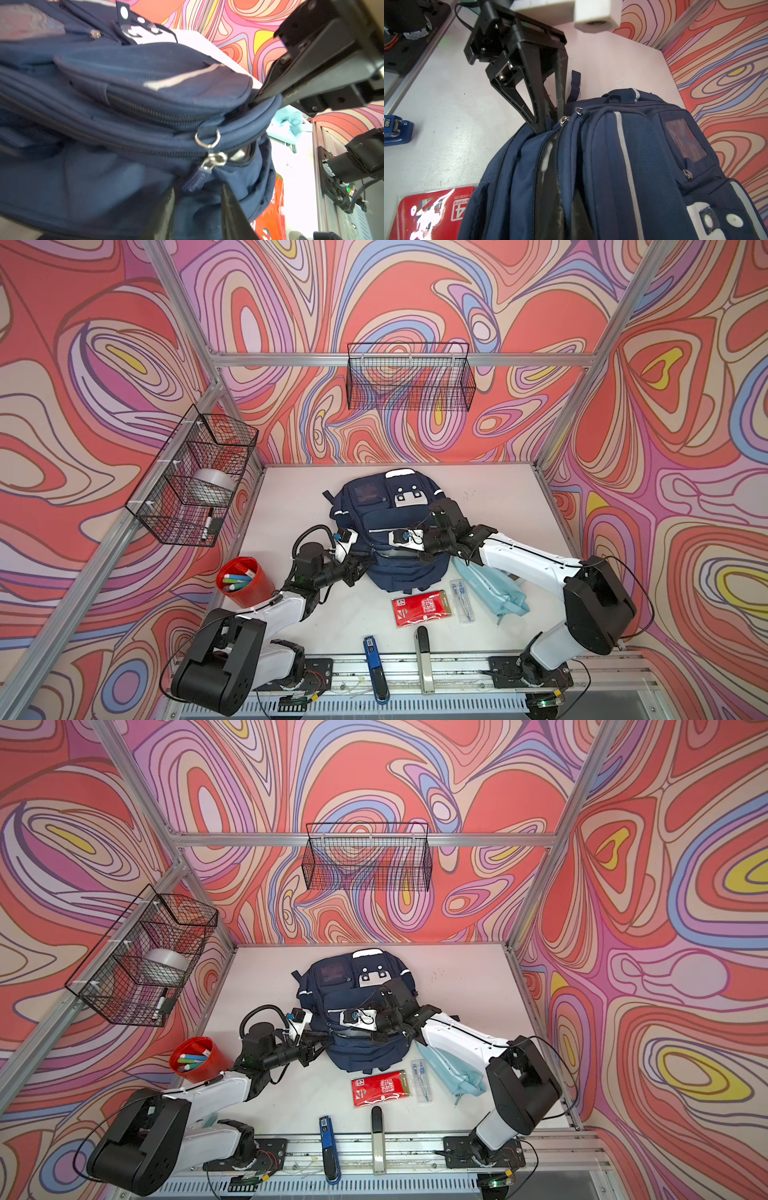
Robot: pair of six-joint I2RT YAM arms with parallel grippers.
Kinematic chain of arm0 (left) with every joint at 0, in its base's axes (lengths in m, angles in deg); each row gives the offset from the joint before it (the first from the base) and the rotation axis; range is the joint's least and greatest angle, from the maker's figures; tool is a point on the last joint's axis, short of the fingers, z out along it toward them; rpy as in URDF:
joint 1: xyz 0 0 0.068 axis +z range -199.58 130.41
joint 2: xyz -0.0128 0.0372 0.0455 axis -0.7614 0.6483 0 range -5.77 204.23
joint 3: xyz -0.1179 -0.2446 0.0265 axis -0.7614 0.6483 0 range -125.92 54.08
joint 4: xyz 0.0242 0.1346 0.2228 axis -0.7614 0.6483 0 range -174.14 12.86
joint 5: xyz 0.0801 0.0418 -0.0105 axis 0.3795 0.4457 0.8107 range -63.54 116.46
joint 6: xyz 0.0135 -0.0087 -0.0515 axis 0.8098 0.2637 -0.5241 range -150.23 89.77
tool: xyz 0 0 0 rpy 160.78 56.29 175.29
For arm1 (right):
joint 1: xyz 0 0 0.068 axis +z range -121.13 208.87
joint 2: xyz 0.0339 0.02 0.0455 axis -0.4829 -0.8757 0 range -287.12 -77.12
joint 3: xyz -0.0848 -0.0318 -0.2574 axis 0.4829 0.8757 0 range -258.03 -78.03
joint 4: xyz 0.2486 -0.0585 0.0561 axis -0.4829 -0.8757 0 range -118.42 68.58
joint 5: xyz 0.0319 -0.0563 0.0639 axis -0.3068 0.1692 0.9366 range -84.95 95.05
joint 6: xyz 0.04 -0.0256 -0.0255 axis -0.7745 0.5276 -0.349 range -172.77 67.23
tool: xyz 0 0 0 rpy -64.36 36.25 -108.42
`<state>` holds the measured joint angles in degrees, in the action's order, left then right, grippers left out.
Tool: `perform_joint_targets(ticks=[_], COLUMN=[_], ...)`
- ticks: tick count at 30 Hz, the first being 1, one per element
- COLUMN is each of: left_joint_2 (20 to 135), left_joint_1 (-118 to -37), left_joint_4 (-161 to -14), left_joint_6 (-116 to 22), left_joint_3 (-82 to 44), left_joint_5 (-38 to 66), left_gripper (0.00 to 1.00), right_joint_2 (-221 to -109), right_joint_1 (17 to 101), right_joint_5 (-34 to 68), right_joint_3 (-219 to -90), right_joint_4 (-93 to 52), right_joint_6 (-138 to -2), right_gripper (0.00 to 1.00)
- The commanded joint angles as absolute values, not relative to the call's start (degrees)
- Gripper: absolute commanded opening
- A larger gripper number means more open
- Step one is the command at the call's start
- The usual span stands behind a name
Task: Pack books, pencil case, and school supplies into a backpack
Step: Unzip the student bag at the center of the table.
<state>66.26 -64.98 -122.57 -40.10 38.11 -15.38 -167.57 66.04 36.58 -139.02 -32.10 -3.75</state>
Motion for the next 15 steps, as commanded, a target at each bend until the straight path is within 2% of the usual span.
perform_joint_targets(ticks=[1, 3, 6, 11, 13, 15], left_joint_2=[67.00, 66.49, 65.95, 68.12, 69.48, 70.37], left_joint_1=[-65.23, -65.23, -65.30, -66.05, -66.46, -67.21], left_joint_4=[-123.14, -123.46, -123.33, -123.36, -124.46, -124.20], left_joint_6=[-39.03, -39.21, -39.25, -38.75, -38.93, -38.70], left_joint_3=[37.62, 37.22, 36.64, 35.49, 34.74, 33.64], left_joint_5=[-17.09, -17.11, -16.54, -16.71, -16.42, -16.52], left_gripper=[0.26, 0.21, 0.21, 0.34, 0.35, 0.31], right_joint_2=[-166.95, -167.03, -167.54, -167.92, -168.10, -168.27], right_joint_1=[65.70, 65.66, 65.70, 65.70, 65.70, 65.70], right_joint_5=[38.97, 38.88, 38.87, 39.41, 39.51, 39.31], right_joint_3=[-141.03, -140.78, -140.87, -140.95, -140.98, -140.87], right_joint_4=[-30.85, -30.63, -30.98, -31.16, -31.25, -31.40], right_joint_6=[-3.82, -3.90, -4.14, -4.40, -4.60, -4.65], right_gripper=[0.00, 0.00, 0.00, 0.00, 0.00, 0.00])
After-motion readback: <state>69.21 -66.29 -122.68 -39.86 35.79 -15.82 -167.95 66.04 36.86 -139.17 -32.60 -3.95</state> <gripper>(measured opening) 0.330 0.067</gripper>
